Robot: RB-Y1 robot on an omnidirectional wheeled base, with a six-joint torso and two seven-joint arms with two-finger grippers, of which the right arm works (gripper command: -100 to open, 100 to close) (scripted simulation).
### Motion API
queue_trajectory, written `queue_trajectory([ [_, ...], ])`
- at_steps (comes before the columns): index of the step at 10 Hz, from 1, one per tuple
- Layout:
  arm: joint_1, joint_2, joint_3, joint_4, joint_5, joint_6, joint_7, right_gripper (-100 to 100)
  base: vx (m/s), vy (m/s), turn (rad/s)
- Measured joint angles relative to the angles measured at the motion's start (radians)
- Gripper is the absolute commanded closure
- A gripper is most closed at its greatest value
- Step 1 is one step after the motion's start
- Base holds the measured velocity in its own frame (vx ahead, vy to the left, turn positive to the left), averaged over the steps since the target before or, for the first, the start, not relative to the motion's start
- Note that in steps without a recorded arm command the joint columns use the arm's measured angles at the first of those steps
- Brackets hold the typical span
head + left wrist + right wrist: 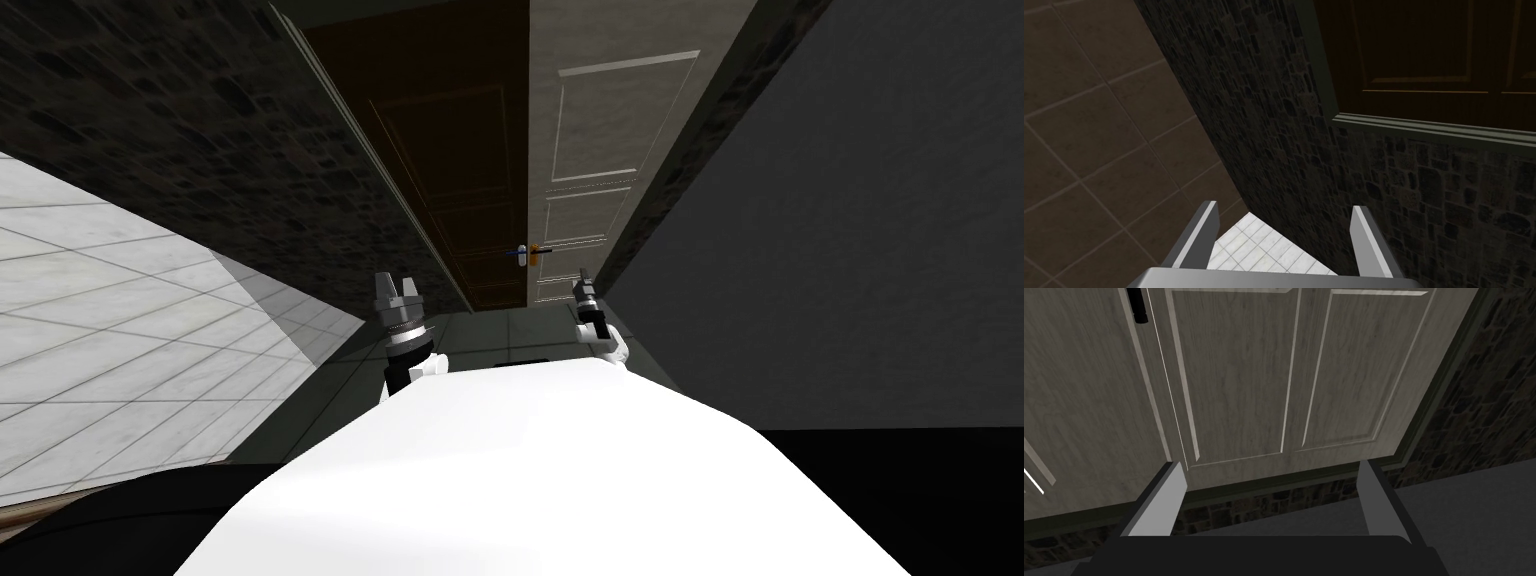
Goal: Pull the door open
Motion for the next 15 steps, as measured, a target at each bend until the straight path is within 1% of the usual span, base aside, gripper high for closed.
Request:
queue_trajectory([
  [1,-0.007,0.000,-0.001,0.015,-0.001,0.004,0.001,-100,0.083,-0.025,0.058],
  [3,-0.038,-0.003,-0.008,0.068,-0.003,0.003,0.002,-100,0.103,-0.018,0.059],
  [4,-0.051,-0.003,-0.010,0.087,-0.003,0.007,0.003,-100,0.097,-0.009,0.065],
  [5,-0.068,-0.007,-0.014,0.115,-0.005,0.008,0.003,-100,0.093,-0.014,0.056],
  [7,-0.091,-0.008,-0.019,0.158,-0.007,0.009,0.004,-100,0.091,-0.021,0.052],
  [9,-0.121,-0.008,-0.025,0.206,-0.008,0.012,0.007,-100,0.095,-0.017,0.059],
  [12,-0.152,-0.012,-0.032,0.258,-0.012,0.021,0.007,-100,0.101,-0.022,0.055],
  [14,-0.178,-0.017,-0.038,0.310,-0.014,0.018,0.006,-100,0.094,-0.016,0.050],
  [15,-0.188,-0.019,-0.040,0.326,-0.016,0.020,0.006,-100,0.102,-0.024,0.042],
])
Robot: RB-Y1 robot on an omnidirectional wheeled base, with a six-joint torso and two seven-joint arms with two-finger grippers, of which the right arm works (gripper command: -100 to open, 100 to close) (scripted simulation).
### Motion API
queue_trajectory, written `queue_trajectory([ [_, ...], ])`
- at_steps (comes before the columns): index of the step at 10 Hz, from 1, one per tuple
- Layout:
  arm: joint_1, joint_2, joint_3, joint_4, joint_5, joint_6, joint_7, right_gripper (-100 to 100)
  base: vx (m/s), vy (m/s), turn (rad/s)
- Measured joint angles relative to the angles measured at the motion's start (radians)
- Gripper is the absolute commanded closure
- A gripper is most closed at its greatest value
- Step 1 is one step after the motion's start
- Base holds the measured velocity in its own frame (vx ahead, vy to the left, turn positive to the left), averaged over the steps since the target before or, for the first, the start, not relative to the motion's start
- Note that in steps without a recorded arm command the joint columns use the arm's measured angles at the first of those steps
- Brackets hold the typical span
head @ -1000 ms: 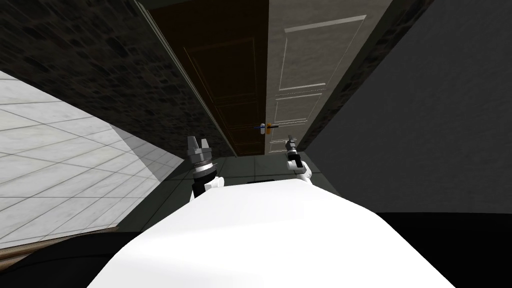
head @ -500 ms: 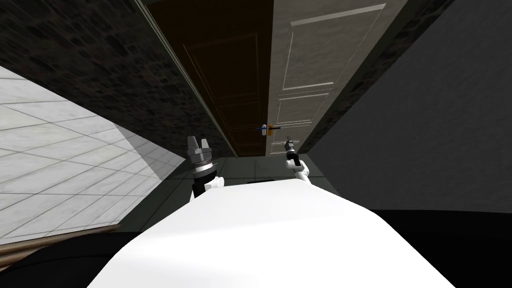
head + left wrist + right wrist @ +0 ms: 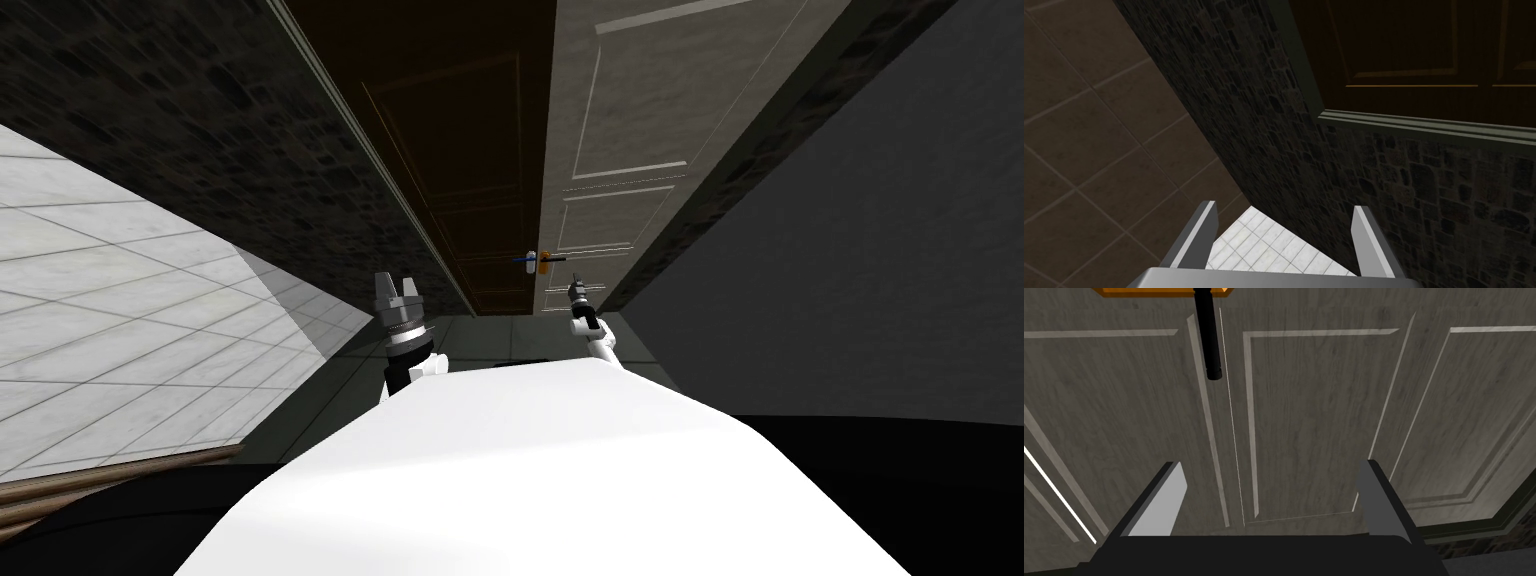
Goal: Pull the door open
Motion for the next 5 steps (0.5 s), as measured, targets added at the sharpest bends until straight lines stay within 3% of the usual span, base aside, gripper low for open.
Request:
queue_trajectory([
  [5,-0.072,-0.001,-0.015,0.115,-0.005,0.013,0.005,-100,0.119,-0.030,0.065],
])
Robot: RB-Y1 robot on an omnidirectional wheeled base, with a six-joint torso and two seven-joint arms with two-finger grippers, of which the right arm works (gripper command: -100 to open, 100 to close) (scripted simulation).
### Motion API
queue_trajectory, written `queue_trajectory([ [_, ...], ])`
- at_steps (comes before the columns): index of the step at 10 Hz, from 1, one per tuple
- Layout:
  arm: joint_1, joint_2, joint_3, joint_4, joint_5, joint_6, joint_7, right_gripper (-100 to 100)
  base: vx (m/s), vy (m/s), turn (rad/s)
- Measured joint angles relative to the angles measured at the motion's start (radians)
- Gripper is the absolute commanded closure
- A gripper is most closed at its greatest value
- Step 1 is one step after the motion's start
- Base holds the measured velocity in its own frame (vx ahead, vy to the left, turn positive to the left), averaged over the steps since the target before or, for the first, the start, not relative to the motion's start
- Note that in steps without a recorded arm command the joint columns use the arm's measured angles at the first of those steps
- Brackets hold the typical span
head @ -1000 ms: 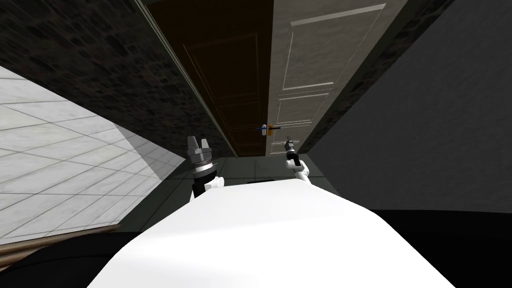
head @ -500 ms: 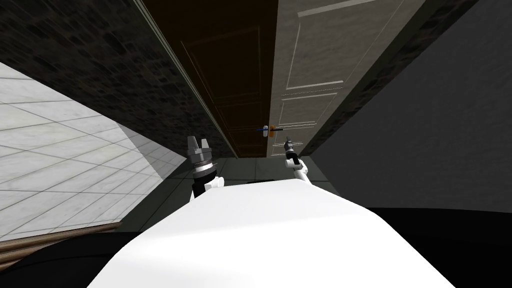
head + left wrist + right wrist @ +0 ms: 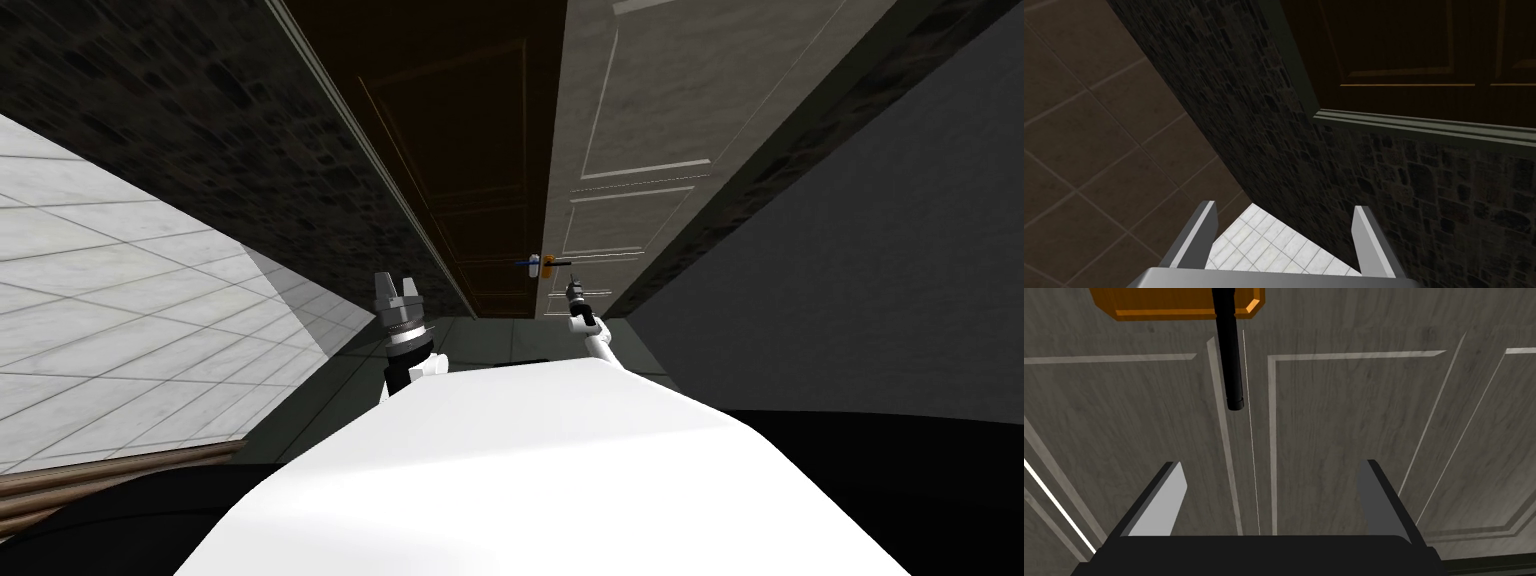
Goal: Pull the door open
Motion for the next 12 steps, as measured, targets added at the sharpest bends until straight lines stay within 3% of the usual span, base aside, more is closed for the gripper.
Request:
queue_trajectory([
  [6,-0.077,-0.009,-0.016,0.140,-0.007,0.000,0.000,-100,0.110,-0.034,0.053],
  [9,-0.100,-0.011,-0.021,0.178,-0.010,0.007,-0.001,-100,0.068,-0.024,0.039],
  [10,-0.077,-0.021,-0.027,0.162,-0.013,0.010,-0.005,-100,0.034,0.015,0.024],
  [12,-0.096,-0.056,-0.046,0.230,-0.023,-0.018,-0.018,-100,0.066,0.017,0.080],
])
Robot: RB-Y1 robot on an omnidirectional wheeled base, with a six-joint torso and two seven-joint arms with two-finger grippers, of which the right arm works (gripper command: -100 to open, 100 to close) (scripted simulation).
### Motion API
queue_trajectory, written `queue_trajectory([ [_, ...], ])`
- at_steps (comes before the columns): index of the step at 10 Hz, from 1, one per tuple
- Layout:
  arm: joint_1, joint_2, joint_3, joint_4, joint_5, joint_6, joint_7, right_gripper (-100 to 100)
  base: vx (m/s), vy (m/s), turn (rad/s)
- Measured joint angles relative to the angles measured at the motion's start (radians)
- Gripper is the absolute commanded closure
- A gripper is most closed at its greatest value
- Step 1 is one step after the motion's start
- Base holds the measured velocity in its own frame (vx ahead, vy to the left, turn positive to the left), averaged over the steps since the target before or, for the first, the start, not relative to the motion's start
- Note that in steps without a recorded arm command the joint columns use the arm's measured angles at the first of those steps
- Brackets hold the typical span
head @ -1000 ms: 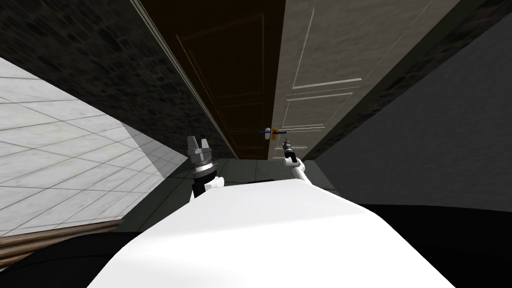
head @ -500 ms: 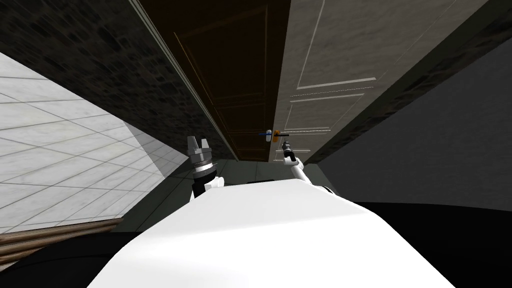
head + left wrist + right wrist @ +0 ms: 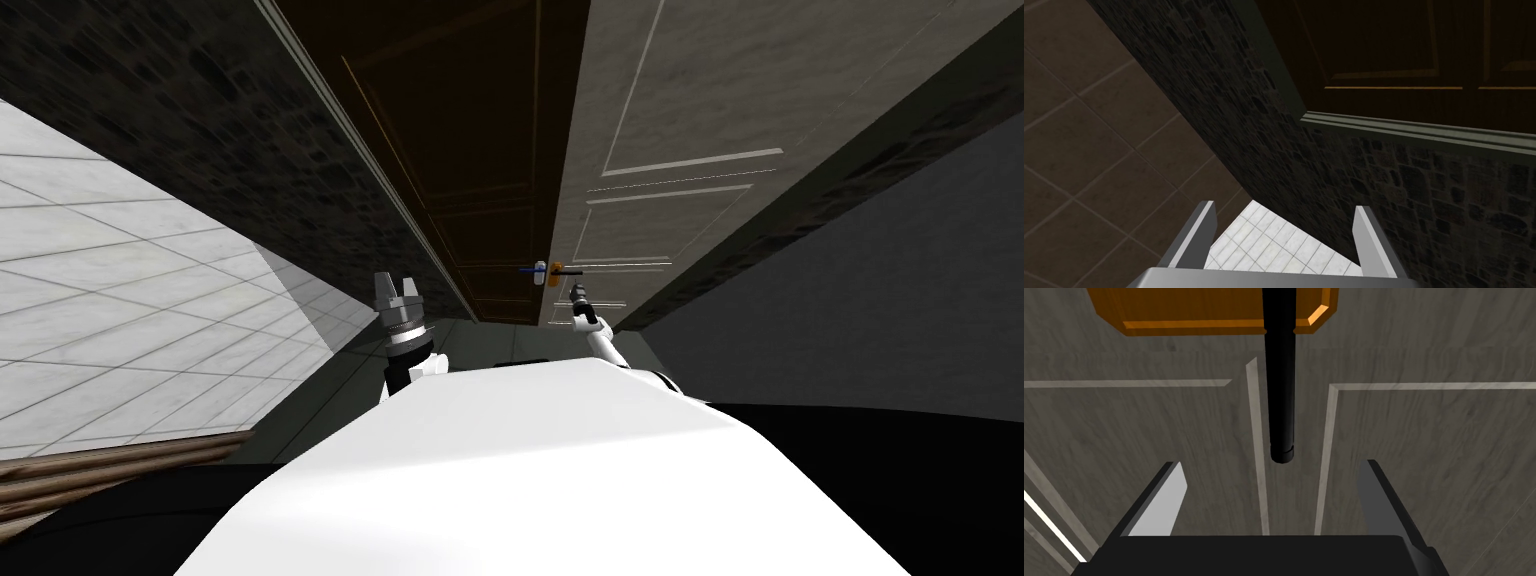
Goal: Pull the door open
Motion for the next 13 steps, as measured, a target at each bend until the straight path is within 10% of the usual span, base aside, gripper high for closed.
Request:
queue_trajectory([
  [5,0.049,-0.104,-0.042,0.021,-0.034,-0.012,-0.058,-100,0.127,-0.012,0.111],
  [8,0.047,-0.127,-0.038,0.028,-0.043,-0.021,-0.083,-100,0.164,0.007,0.122],
  [9,0.046,-0.127,-0.037,0.027,-0.043,-0.022,-0.084,100,-0.013,-0.003,-0.030],
  [13,0.045,-0.126,-0.037,0.027,-0.043,-0.022,-0.083,100,-0.022,-0.001,0.003],
])
